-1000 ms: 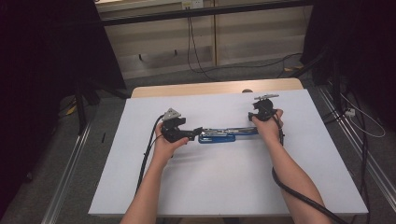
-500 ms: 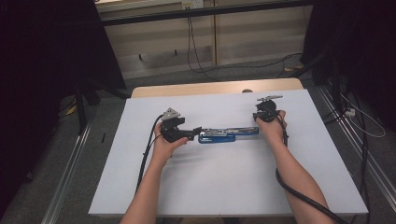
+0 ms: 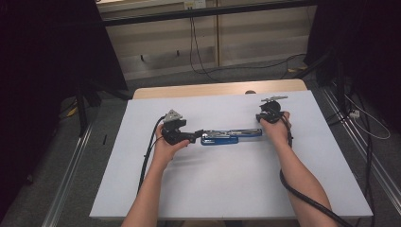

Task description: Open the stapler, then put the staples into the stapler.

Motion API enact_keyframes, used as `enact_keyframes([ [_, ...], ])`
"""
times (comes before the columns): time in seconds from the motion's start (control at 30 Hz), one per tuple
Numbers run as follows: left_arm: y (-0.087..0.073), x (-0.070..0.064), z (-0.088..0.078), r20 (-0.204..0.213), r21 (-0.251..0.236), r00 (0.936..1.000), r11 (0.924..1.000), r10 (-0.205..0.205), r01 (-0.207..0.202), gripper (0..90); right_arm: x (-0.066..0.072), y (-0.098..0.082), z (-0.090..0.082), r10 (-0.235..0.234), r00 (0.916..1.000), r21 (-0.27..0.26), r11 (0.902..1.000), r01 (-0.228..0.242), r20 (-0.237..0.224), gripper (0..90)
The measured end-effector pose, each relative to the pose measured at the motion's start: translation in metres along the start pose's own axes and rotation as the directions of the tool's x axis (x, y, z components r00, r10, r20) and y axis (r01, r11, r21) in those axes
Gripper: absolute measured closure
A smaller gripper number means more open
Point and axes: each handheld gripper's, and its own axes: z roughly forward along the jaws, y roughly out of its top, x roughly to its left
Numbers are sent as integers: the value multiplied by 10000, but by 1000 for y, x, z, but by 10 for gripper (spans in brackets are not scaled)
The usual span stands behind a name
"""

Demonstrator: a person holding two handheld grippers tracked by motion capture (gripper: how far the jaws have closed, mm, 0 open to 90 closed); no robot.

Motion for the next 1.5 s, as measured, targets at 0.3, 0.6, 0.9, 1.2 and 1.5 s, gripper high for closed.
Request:
enact_keyframes([
  [0.3,1,0,-4,-41,166,9998,9997,168,-168,77,-2,3,-24,-415,9981,-379,9985,398,-460,796],
  [0.6,1,1,-11,-85,271,10000,9996,16,-14,71,15,11,-45,-1432,9812,-807,9878,1335,-1292,795],
  [0.9,1,-2,-17,-100,452,9999,9989,80,-75,66,30,14,-53,-2108,9580,-1075,9753,1928,-1944,795],
  [1.2,2,-5,-23,-231,611,9992,9976,329,-315,61,42,15,-54,-2784,9258,-1240,9592,2541,-2558,795],
  [1.5,0,-3,-30,-243,480,9996,9987,152,-140,61,60,20,-53,-3579,8794,-1361,9336,3314,-3138,795],
])
